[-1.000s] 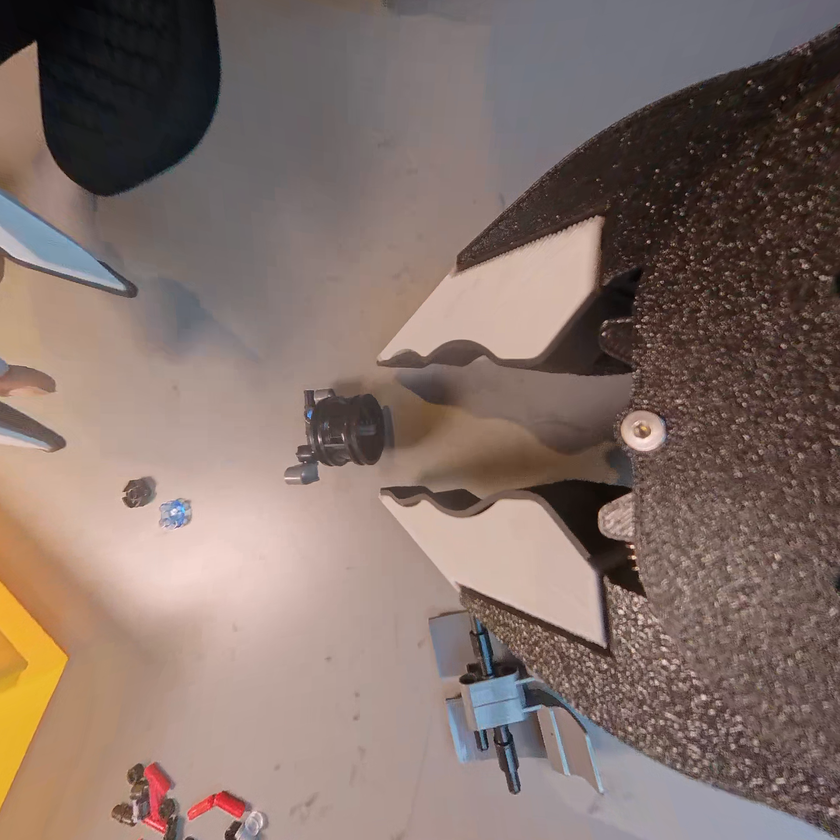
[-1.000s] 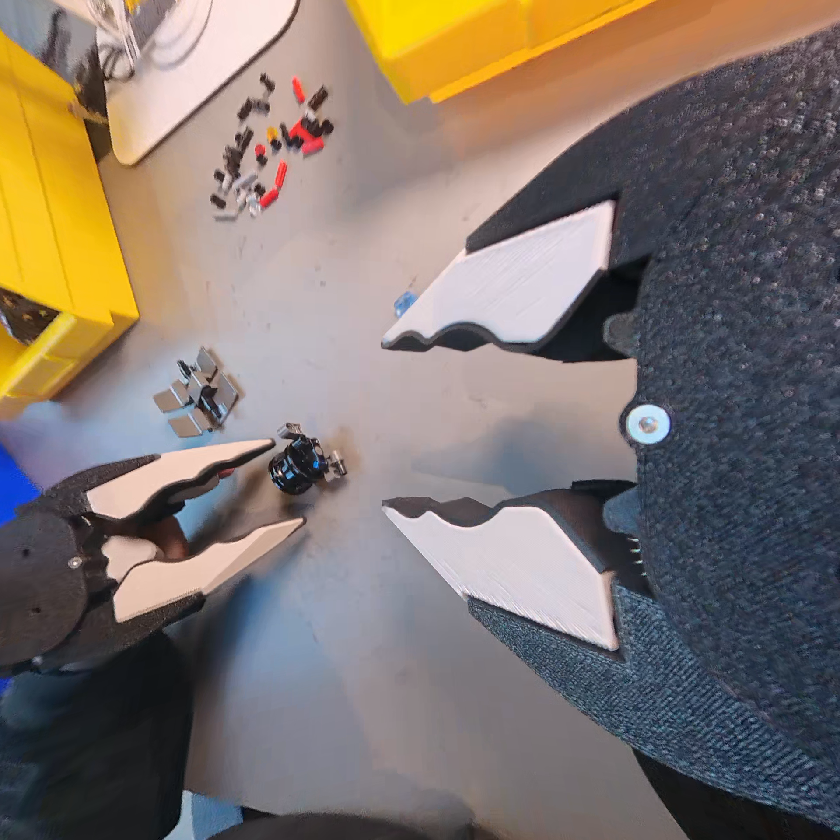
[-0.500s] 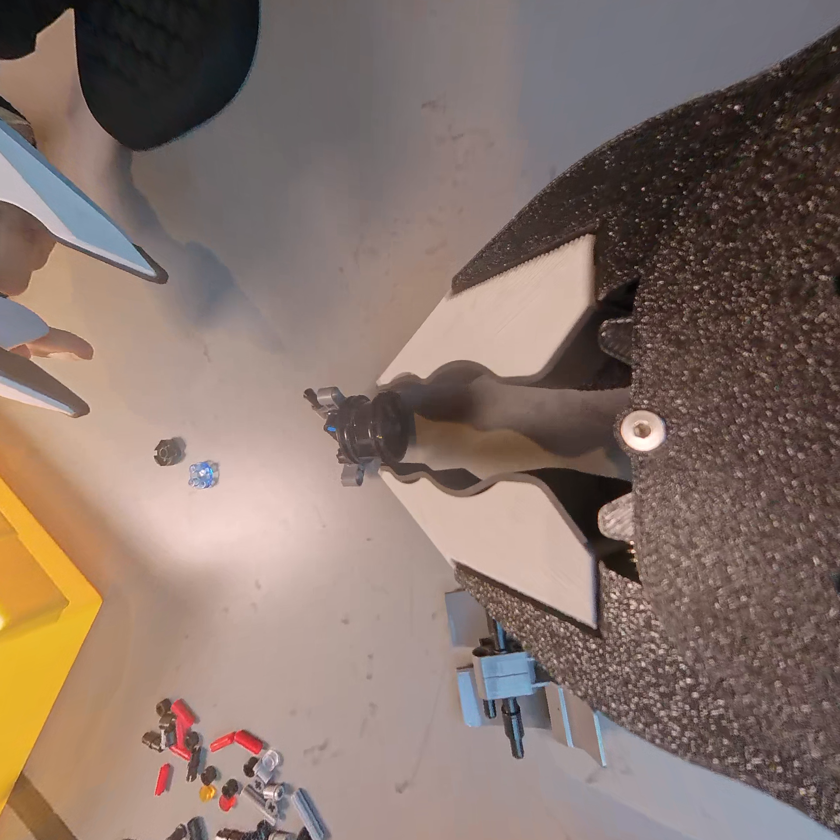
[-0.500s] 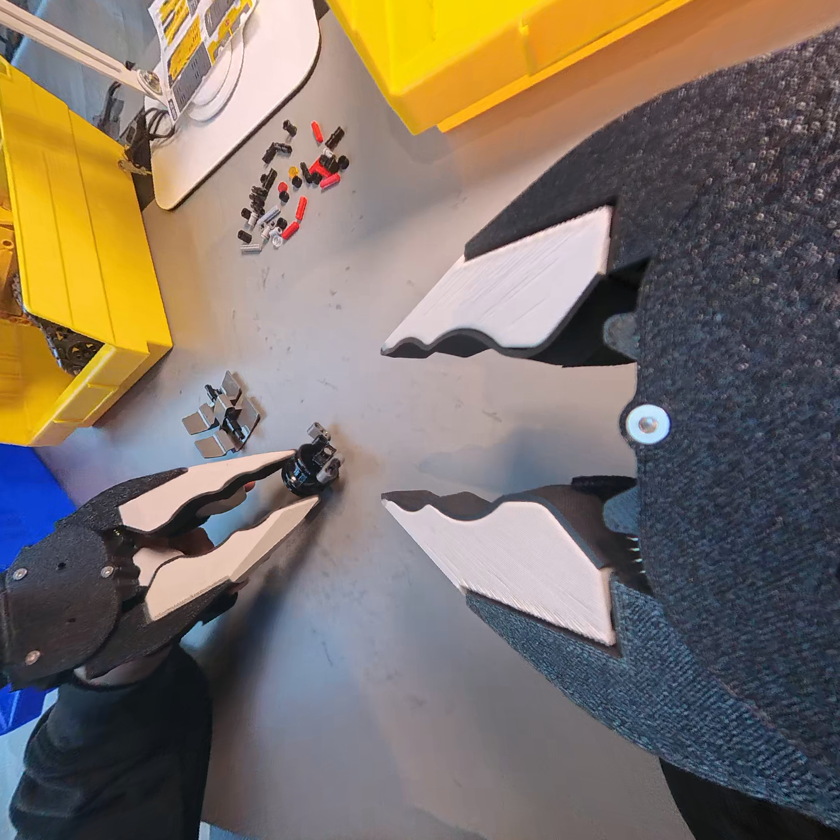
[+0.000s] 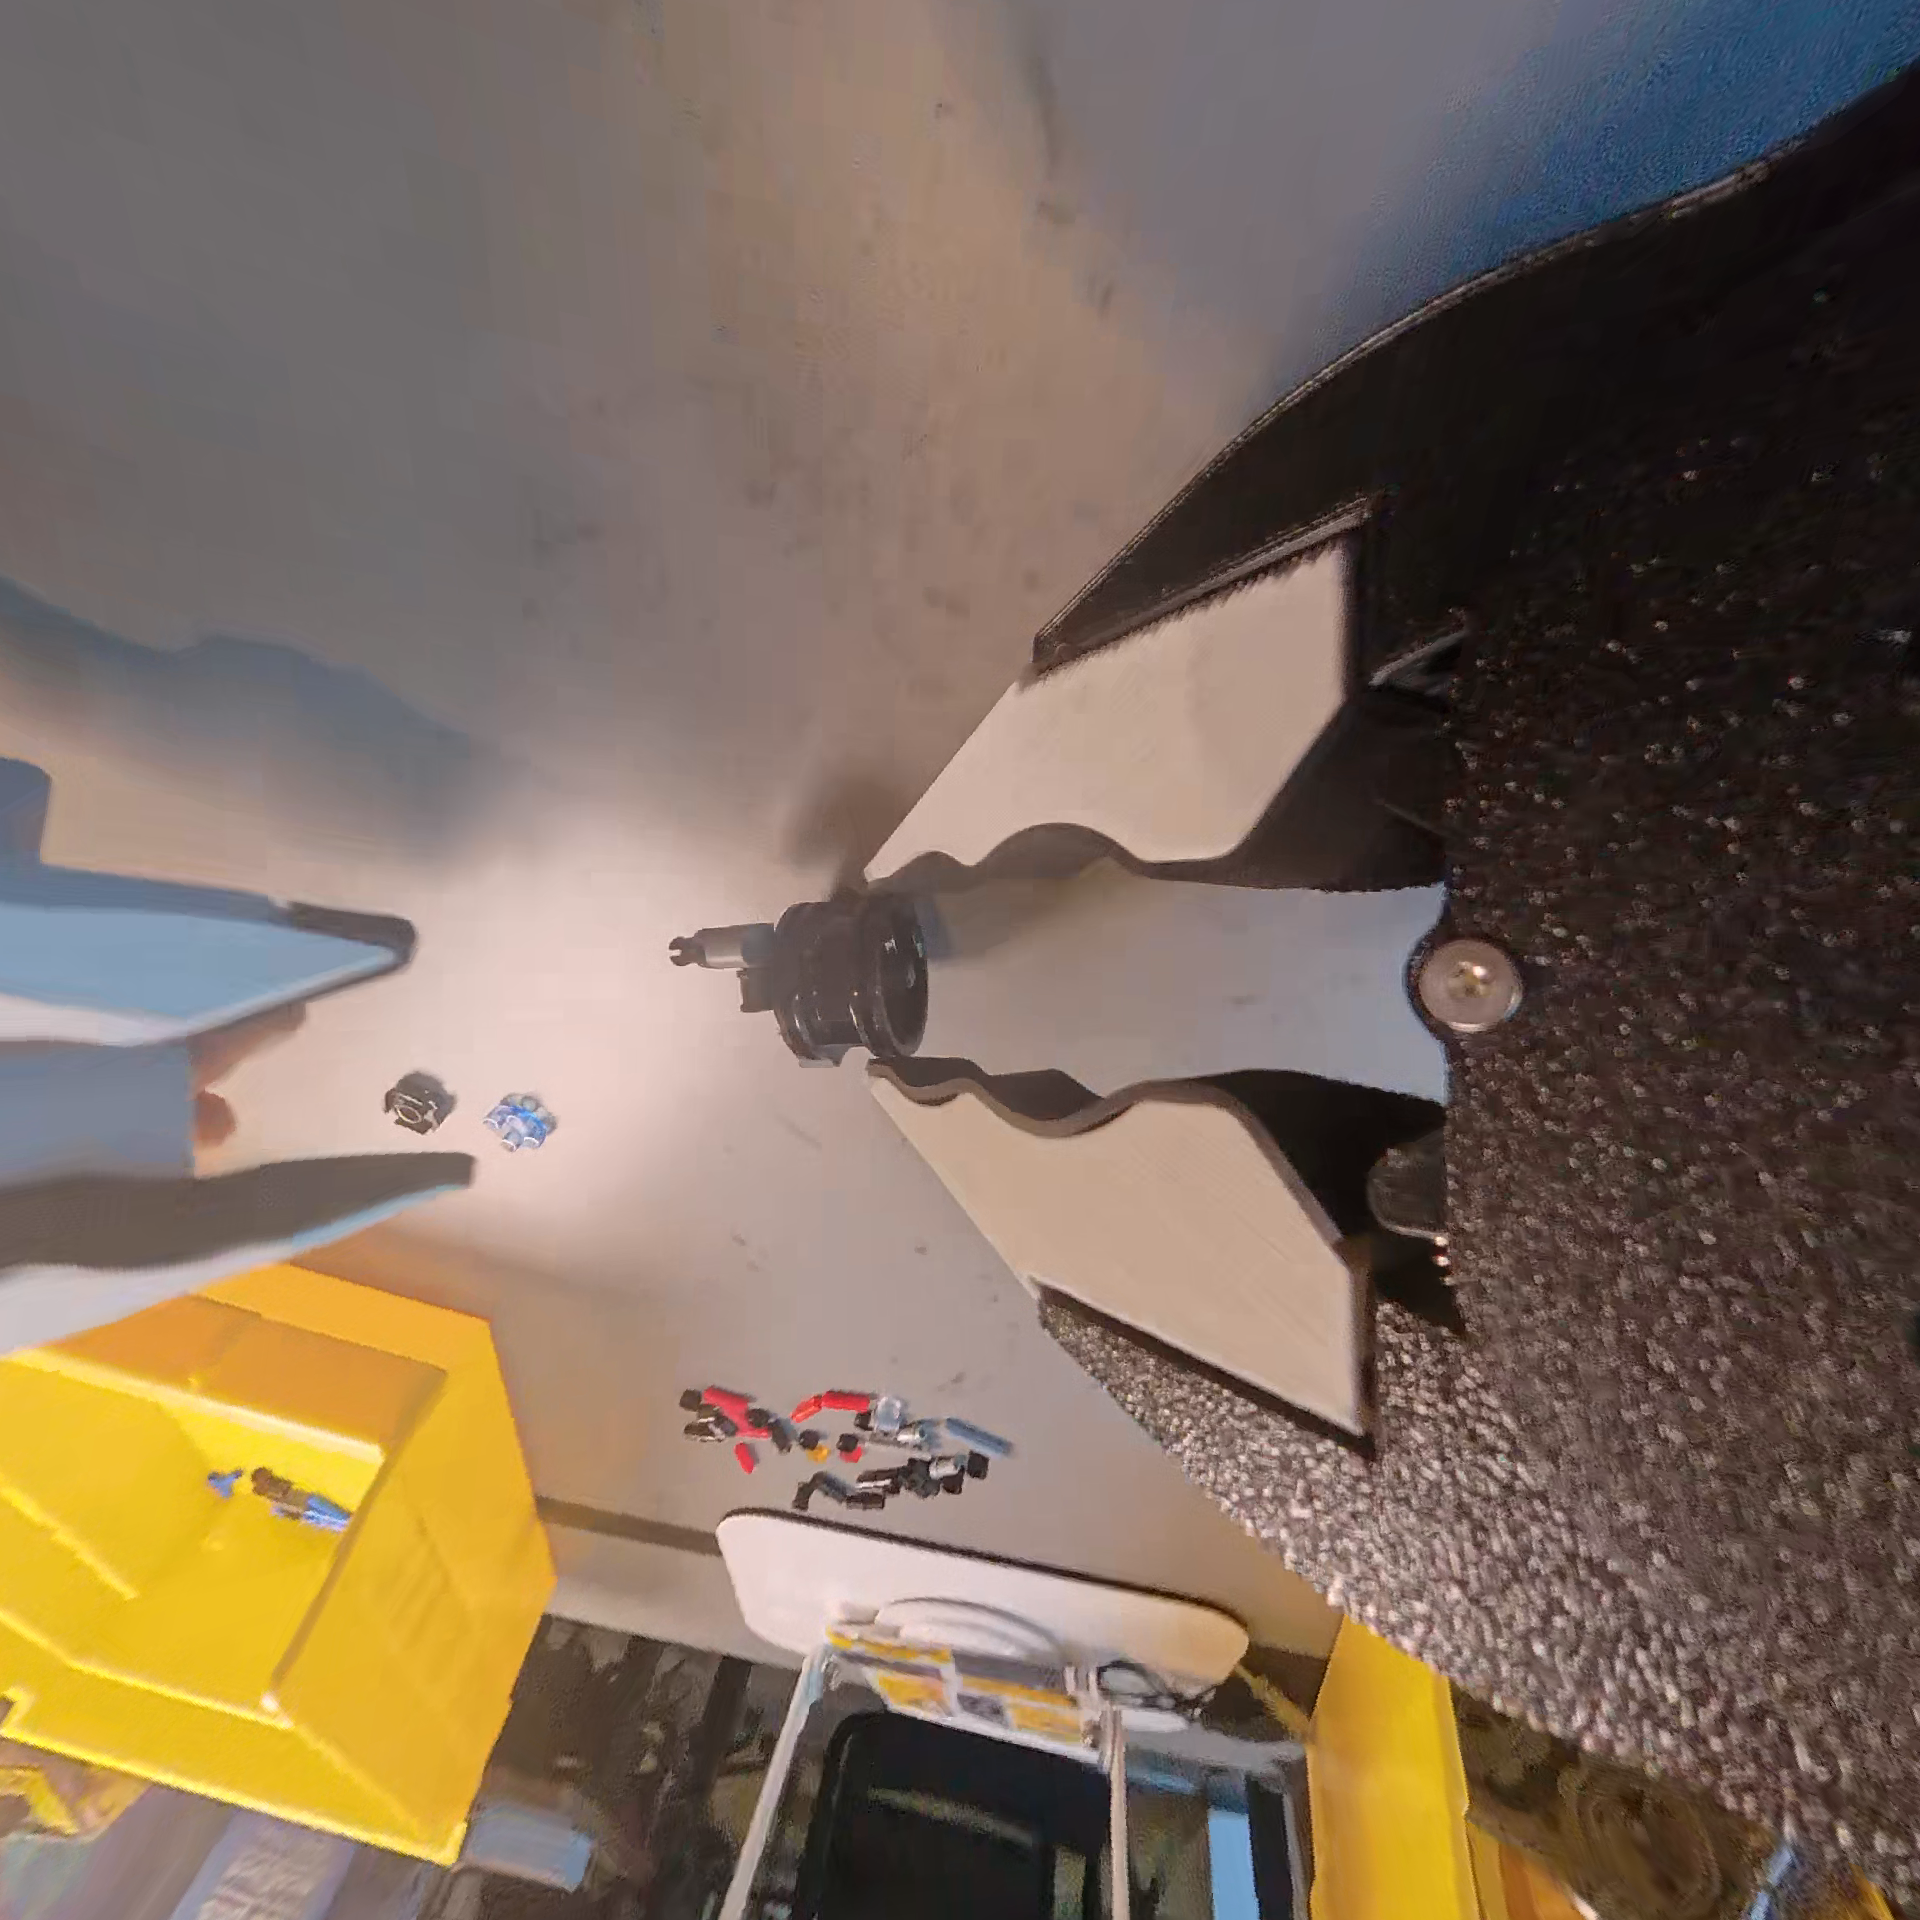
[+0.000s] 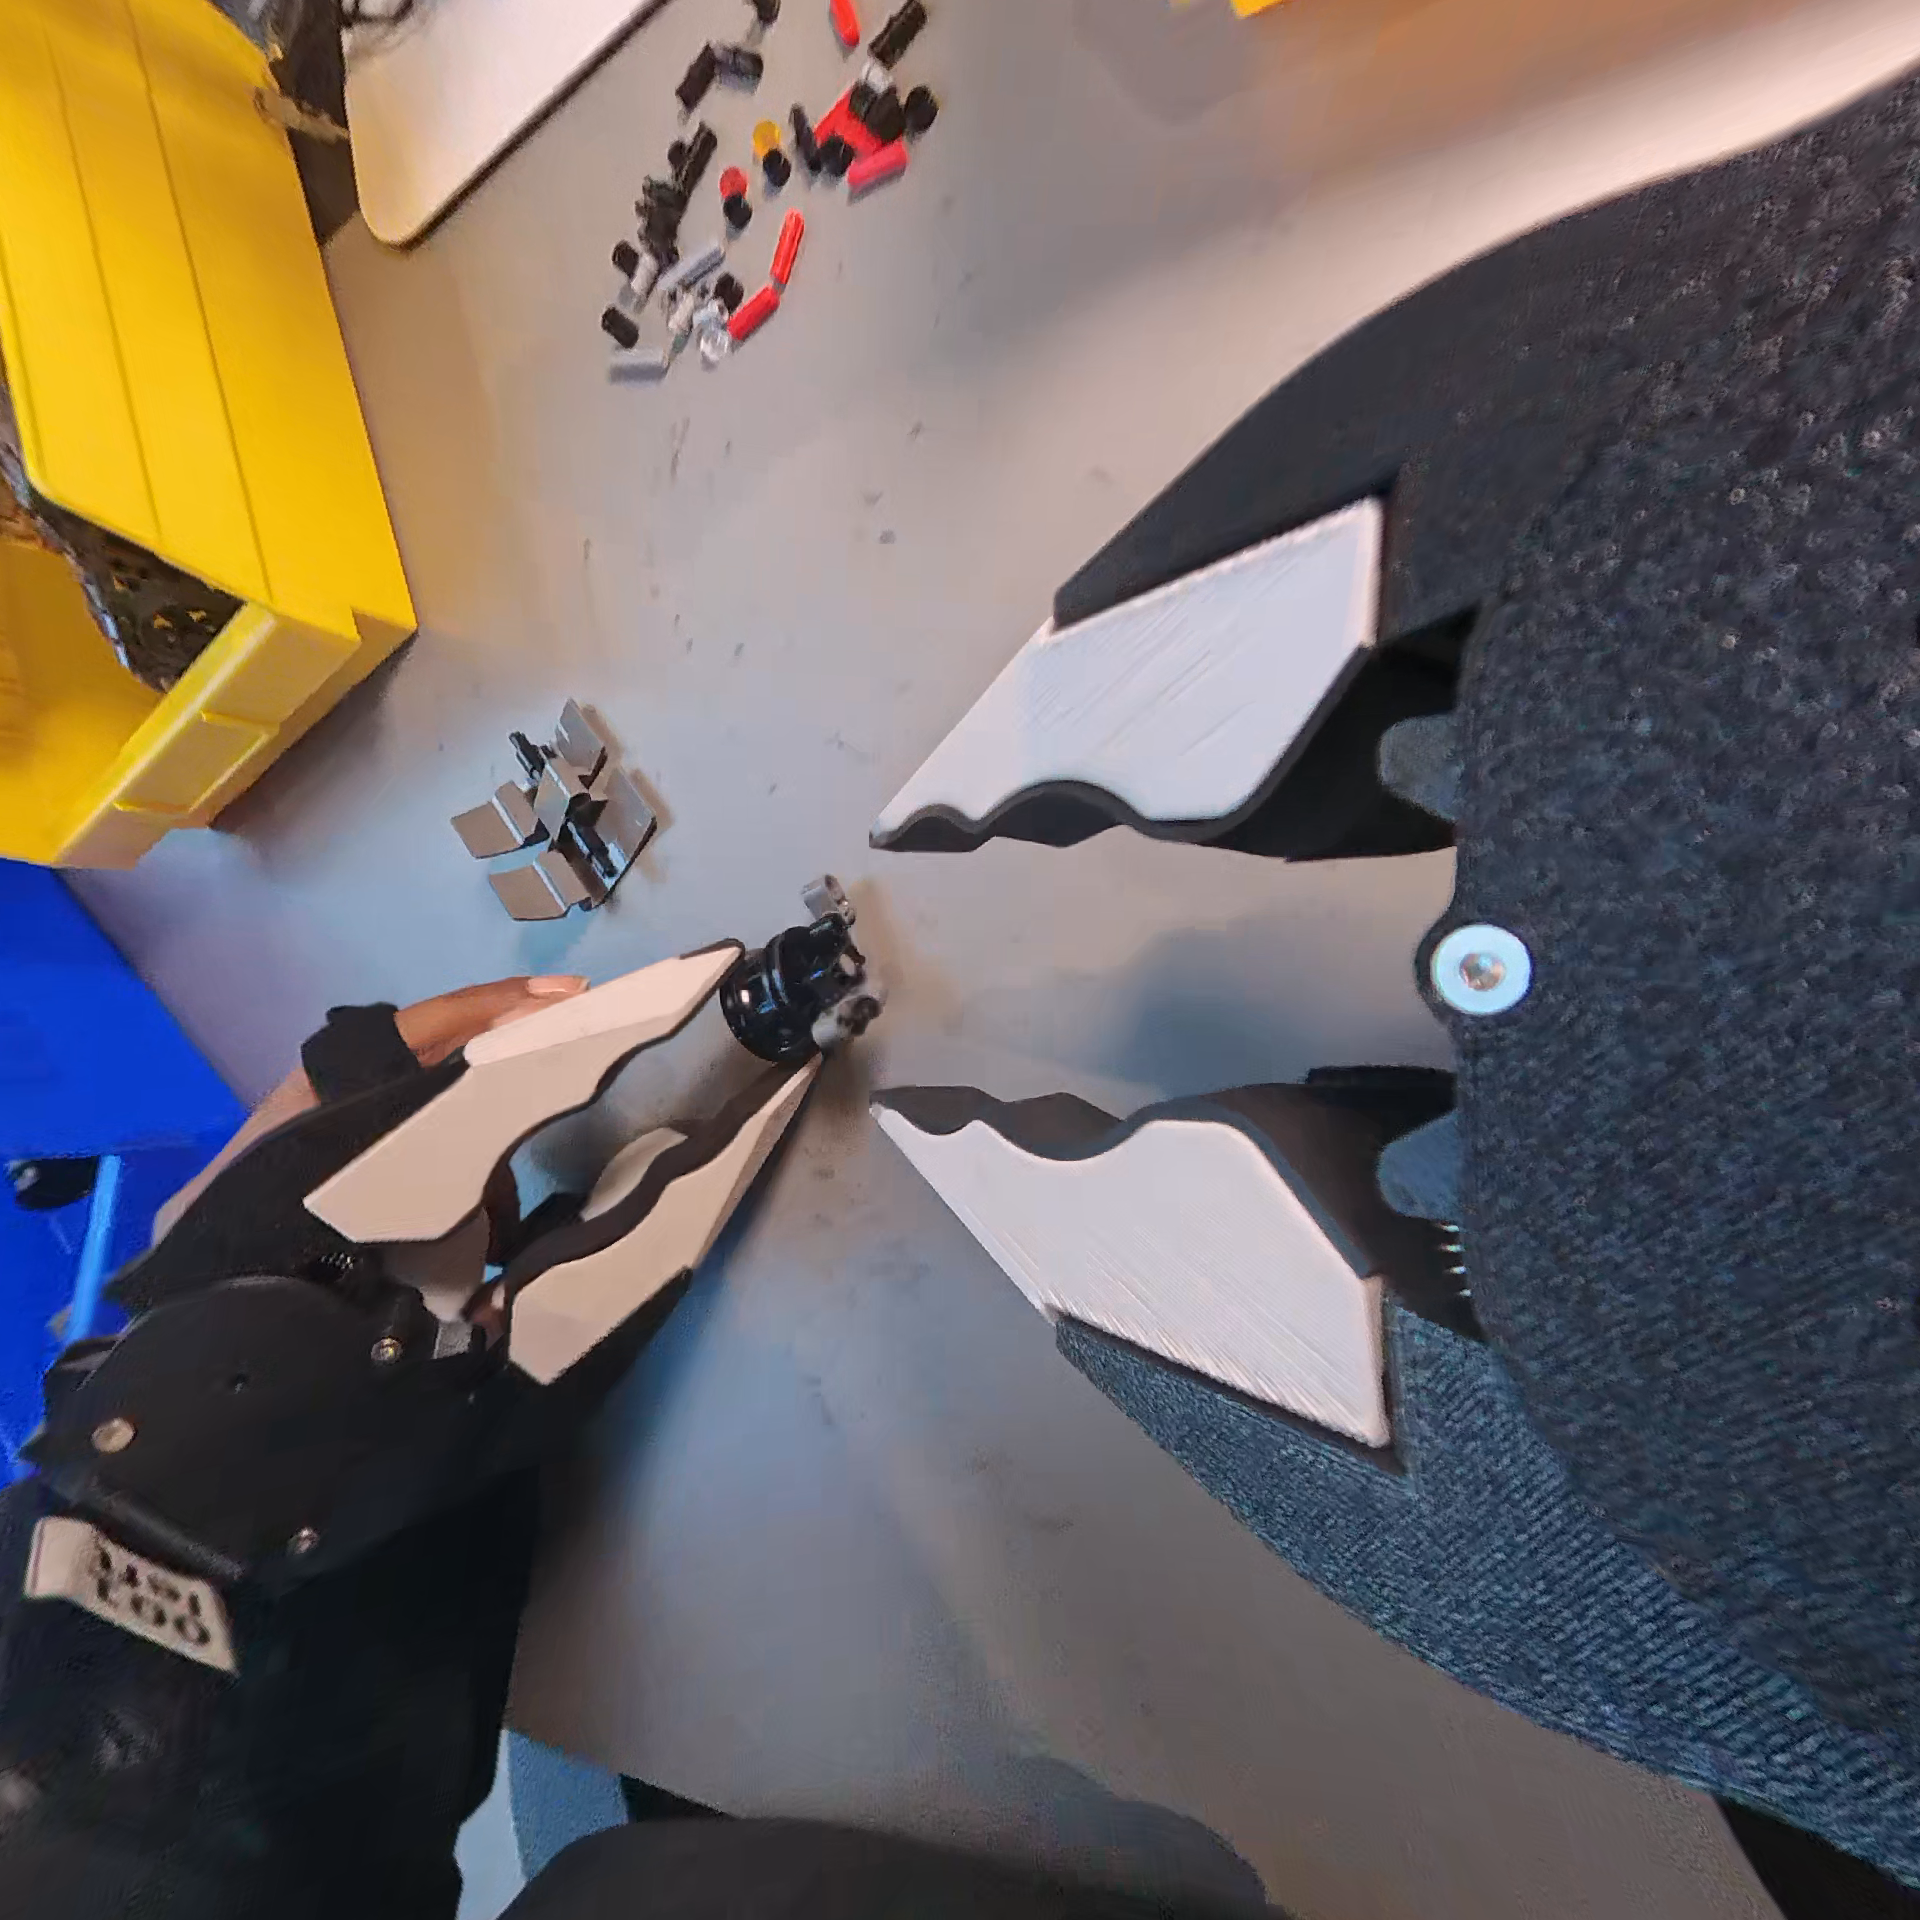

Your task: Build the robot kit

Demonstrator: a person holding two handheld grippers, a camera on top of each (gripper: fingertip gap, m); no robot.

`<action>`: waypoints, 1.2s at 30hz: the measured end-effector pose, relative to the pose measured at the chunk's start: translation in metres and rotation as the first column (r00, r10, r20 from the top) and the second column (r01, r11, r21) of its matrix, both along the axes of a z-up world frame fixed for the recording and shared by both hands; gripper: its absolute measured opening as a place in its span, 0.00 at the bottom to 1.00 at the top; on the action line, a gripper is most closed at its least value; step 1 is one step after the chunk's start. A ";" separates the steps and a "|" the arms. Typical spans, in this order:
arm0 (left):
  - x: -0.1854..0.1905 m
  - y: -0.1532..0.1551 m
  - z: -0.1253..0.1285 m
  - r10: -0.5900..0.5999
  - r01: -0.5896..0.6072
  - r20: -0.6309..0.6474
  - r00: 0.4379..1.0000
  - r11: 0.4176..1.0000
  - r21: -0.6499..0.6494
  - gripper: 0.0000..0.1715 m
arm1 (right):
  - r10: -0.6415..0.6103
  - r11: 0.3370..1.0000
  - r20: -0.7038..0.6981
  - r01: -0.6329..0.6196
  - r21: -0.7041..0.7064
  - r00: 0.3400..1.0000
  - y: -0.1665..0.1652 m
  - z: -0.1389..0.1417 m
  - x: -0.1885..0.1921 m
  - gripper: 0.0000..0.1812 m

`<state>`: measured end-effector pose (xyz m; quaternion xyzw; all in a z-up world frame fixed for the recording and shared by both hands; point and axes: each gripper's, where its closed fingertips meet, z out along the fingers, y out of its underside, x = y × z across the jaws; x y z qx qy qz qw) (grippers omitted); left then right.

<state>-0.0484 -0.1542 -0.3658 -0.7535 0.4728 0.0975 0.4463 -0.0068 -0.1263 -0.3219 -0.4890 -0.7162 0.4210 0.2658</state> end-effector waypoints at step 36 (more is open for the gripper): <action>-0.123 -0.001 0.028 0.423 -0.318 0.552 0.718 0.906 -0.280 0.33 | -0.021 0.932 0.493 -0.161 0.324 0.870 0.089 -0.045 -0.060 0.18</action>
